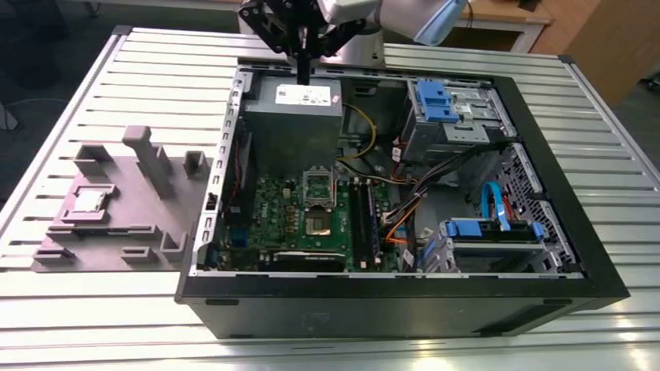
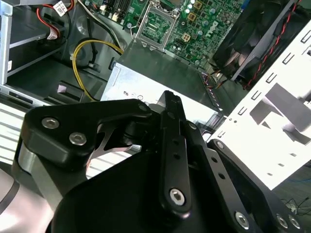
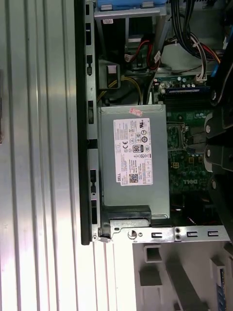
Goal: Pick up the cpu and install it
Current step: 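Reach for the cpu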
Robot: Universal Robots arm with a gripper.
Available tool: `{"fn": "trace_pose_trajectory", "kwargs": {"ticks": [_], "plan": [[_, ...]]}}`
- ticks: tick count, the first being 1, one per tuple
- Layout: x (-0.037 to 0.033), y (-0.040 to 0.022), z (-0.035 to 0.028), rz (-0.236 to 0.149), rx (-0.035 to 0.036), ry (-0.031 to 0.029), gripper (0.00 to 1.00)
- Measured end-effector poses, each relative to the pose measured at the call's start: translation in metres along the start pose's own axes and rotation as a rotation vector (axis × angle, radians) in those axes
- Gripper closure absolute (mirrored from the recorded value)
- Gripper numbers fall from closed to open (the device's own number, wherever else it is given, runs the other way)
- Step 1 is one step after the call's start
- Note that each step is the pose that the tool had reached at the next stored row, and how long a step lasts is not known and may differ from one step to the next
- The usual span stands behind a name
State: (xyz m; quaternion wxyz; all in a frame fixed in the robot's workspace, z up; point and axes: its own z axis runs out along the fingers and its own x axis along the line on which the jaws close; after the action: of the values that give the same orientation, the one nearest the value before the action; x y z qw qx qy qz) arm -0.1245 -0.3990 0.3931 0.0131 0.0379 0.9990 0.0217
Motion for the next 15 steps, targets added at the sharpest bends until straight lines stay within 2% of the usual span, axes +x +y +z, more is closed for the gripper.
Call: {"fn": "trace_pose_trajectory", "kwargs": {"ticks": [5, 15], "plan": [[0.0085, -0.0006, 0.0, 0.0, 0.0, -0.0005, 0.9], [0.0336, -0.0026, 0.002, 0.0, 0.0, -0.0012, 0.9]]}}
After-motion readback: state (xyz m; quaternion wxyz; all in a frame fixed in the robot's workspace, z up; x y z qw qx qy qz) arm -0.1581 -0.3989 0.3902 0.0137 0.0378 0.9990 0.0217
